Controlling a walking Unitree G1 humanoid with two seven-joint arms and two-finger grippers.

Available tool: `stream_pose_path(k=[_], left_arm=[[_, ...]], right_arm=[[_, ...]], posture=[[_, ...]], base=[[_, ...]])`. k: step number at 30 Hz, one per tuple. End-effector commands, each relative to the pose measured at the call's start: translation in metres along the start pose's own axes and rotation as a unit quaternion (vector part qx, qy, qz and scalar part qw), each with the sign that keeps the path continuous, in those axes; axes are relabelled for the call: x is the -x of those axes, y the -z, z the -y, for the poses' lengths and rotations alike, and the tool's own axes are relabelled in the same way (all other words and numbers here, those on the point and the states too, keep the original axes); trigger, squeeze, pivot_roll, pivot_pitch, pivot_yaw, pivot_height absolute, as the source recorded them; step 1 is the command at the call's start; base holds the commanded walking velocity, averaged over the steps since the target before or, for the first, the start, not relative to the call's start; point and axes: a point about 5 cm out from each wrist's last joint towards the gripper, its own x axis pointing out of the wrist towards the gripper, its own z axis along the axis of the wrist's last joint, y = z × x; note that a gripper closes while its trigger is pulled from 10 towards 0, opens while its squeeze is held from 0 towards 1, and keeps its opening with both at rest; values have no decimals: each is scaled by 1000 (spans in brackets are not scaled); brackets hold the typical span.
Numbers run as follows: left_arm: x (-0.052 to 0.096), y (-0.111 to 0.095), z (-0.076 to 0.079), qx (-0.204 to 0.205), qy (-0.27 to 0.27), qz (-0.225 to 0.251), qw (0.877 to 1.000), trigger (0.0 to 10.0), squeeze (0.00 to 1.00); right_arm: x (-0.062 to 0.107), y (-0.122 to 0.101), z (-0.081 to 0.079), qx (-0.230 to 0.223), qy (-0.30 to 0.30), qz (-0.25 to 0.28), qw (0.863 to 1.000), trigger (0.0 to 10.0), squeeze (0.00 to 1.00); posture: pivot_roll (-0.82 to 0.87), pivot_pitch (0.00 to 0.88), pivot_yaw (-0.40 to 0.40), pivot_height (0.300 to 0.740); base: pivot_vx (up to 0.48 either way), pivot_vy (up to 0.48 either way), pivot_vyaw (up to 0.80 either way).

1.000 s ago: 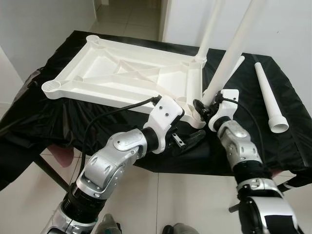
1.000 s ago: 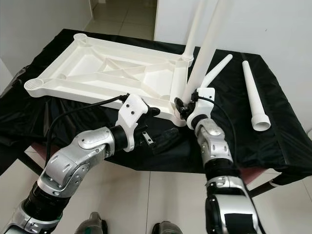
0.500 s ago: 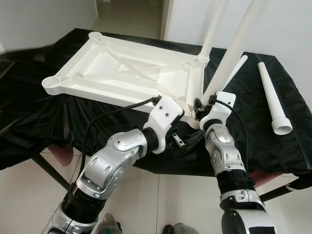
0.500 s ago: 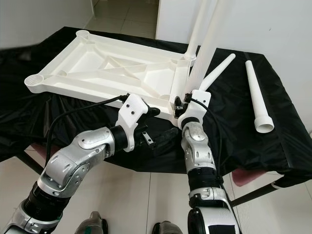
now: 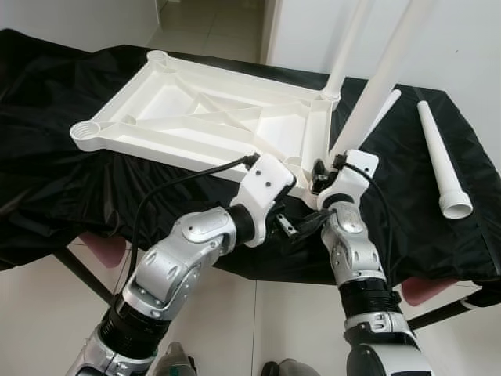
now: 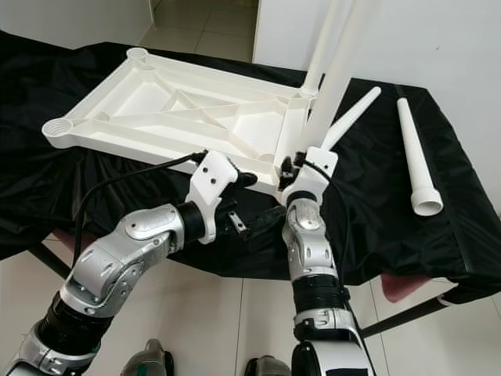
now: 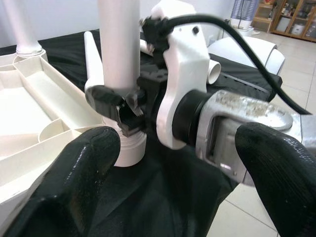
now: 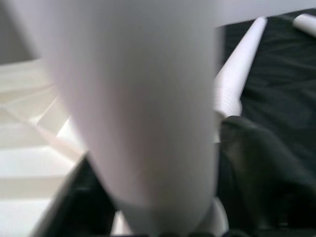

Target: Building children table

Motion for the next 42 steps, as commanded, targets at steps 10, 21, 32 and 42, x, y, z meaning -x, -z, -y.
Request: stream_pose_path(k=[10,21,32,42], left_arm=[[-3,0,0,-5,4,-1,1000,10000,0],[-3,2,1,-3,4,-3,1000,10000,0],[-2,2,0,-5,4,-5,1000,10000,0],[0,1,-2,-5,-1,-5,1000,10000,0]], right_arm=[[-3,-6,14,5,2,14,1000,10000,1000],[-10,2,23,40,-183,-11,982,10000,0],[-14,2,31,78,-299,-29,951,10000,0],[-25,-2,38,82,-351,-34,932,10000,0]], posture=[[75,0,-56,740],[74,0,-56,740],[72,4,-55,740],[81,17,-53,740]], base=[[0,0,0],[0,0,0],[0,0,0],[0,0,0]])
